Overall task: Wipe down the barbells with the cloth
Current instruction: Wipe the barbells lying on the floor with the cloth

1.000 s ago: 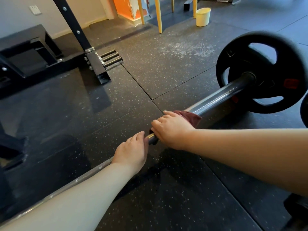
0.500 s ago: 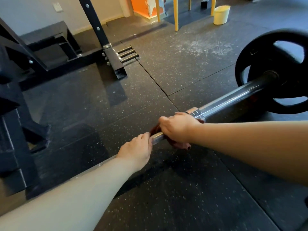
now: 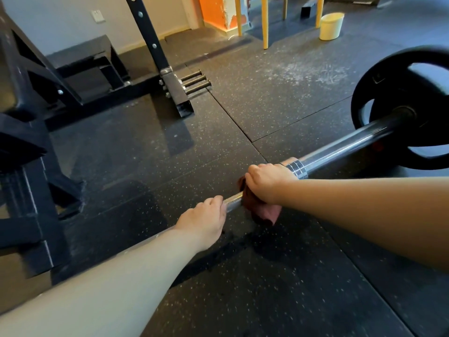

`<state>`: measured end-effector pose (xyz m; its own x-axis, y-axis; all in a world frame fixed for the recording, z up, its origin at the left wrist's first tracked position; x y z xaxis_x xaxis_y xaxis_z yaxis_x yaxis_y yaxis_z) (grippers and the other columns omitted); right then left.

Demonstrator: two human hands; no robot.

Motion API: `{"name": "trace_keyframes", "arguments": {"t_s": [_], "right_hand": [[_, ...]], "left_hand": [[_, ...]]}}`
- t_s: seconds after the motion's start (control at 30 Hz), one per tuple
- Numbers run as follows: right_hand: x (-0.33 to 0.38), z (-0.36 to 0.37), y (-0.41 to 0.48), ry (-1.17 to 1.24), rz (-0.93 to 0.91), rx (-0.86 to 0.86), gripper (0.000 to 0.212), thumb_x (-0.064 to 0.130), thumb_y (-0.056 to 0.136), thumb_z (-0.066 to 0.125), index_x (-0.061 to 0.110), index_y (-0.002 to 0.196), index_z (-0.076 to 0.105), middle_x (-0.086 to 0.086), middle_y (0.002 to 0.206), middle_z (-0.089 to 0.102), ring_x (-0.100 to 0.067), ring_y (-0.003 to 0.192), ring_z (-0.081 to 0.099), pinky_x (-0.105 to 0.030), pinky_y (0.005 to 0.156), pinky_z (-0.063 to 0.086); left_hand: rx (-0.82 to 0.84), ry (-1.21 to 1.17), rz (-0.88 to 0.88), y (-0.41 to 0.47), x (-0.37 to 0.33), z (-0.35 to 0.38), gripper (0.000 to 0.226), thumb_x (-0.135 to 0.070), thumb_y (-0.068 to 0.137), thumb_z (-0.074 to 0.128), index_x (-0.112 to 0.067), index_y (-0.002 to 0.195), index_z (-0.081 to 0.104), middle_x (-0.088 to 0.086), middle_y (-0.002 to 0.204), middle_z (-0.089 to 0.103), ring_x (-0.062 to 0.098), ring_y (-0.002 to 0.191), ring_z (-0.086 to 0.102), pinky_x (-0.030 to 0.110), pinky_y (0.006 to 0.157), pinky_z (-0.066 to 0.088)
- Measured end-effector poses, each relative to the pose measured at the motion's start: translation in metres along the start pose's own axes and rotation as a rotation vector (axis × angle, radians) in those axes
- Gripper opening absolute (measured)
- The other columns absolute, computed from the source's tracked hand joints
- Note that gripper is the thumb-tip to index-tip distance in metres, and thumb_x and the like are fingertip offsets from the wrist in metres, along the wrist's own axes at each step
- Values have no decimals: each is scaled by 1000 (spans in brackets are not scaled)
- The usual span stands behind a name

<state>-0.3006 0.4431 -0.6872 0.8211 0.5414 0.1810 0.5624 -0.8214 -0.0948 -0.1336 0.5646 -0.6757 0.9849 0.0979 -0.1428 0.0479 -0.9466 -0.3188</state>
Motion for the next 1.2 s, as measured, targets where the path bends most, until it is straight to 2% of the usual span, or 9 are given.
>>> {"name": "trace_keyframes", "arguments": {"t_s": [0.07, 0.13, 0.2, 0.33, 0.47, 0.7, 0.93, 1.1, 1.2], "right_hand": [[12, 8, 0, 131, 14, -17, 26, 28, 105, 41, 17, 127, 49, -8, 128, 54, -32, 118, 53, -45, 95, 44], [26, 21, -11, 166, -169, -55, 29, 26, 100, 57, 20, 127, 50, -4, 126, 52, -27, 116, 50, -41, 98, 44], [29, 26, -21, 152, -323, -20, 26, 38, 105, 46, 18, 120, 56, -2, 119, 57, -24, 111, 51, -39, 98, 43], [12, 5, -4, 126, -125, 134, 53, 59, 94, 10, 23, 101, 48, -7, 112, 60, -32, 105, 60, -44, 85, 46], [15, 10, -2, 83, 101, -21, 46, 47, 105, 22, 17, 113, 56, -13, 117, 58, -37, 110, 57, -46, 95, 42], [20, 17, -25, 124, -222, 3, 34, 48, 106, 31, 25, 118, 53, 1, 113, 58, -22, 105, 56, -41, 101, 41], [0, 25, -29, 114, -30, -182, 29, 38, 107, 30, 23, 115, 54, 0, 107, 57, -25, 101, 55, -40, 99, 38], [35, 33, -27, 54, -265, -69, 42, 49, 106, 24, 28, 131, 50, 0, 123, 55, -26, 112, 54, -44, 105, 37], [15, 26, -27, 23, -254, -100, 43, 53, 105, 19, 31, 126, 50, 4, 115, 60, -22, 105, 59, -42, 99, 42]], "left_hand": [[3, -10, -14, 1, 0, -1, 50, -48, 109, 20, -22, 148, 37, 1, 144, 52, 24, 119, 59, 44, 95, 53], [16, -17, -30, 1, -1, -1, 46, -49, 109, 19, -25, 140, 42, 2, 141, 54, 28, 118, 60, 47, 94, 50], [23, -21, -30, 0, -2, -1, 43, -51, 108, 16, -27, 128, 46, 1, 135, 57, 28, 113, 61, 48, 92, 49], [4, -1, -5, -3, -2, 0, 49, -46, 109, 19, -23, 149, 37, 0, 146, 51, 24, 123, 57, 45, 97, 50], [-4, 19, 10, -4, 3, 0, 50, -45, 110, 19, -22, 151, 34, 0, 146, 51, 21, 122, 57, 43, 98, 51], [-11, 9, 13, -4, 6, 1, 47, -46, 110, 20, -23, 148, 38, -2, 140, 54, 20, 119, 58, 41, 94, 51], [-17, 52, 24, -1, 8, 5, 45, -44, 110, 19, -23, 144, 39, -2, 132, 56, 17, 107, 60, 42, 89, 56], [-55, 31, -14, 3, 4, 8, 42, -48, 109, 18, -25, 128, 48, -1, 128, 60, 23, 113, 61, 46, 92, 51], [-73, 51, 17, 2, 6, 9, 46, -47, 109, 18, -24, 135, 47, -3, 127, 60, 19, 108, 62, 42, 86, 55]]}}
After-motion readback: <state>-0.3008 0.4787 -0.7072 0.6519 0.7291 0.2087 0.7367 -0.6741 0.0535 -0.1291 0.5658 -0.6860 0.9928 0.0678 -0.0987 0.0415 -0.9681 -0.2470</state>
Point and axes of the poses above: each hand's wrist, its own y-axis towards the middle knuckle, its own z-axis out of the palm, x = y × z, the point moved 1 cm from there along y, towards the middle knuckle
